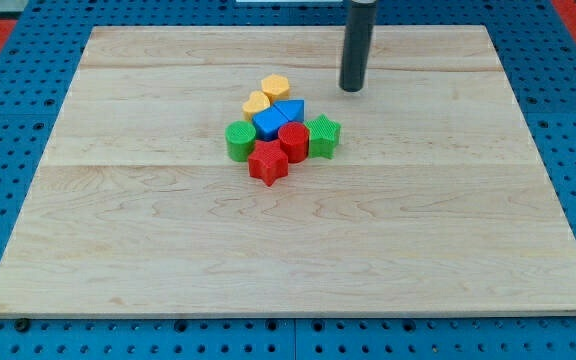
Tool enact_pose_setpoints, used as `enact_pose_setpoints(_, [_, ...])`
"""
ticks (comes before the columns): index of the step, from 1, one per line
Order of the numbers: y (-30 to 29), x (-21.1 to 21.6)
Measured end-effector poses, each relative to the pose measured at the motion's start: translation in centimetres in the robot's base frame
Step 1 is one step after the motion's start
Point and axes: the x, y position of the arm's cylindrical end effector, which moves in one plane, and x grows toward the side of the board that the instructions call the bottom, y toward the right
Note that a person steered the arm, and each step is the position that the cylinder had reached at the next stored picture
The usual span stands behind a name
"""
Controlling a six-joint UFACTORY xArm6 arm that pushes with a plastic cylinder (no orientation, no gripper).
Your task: Move the green star towards the bottom center of the board
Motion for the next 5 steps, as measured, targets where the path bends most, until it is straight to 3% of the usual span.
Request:
enact_pose_setpoints(2, [-2.2, 0.6])
enact_pose_setpoints(3, [0.1, 1.2])
enact_pose_setpoints(5, [-3.5, 6.8])
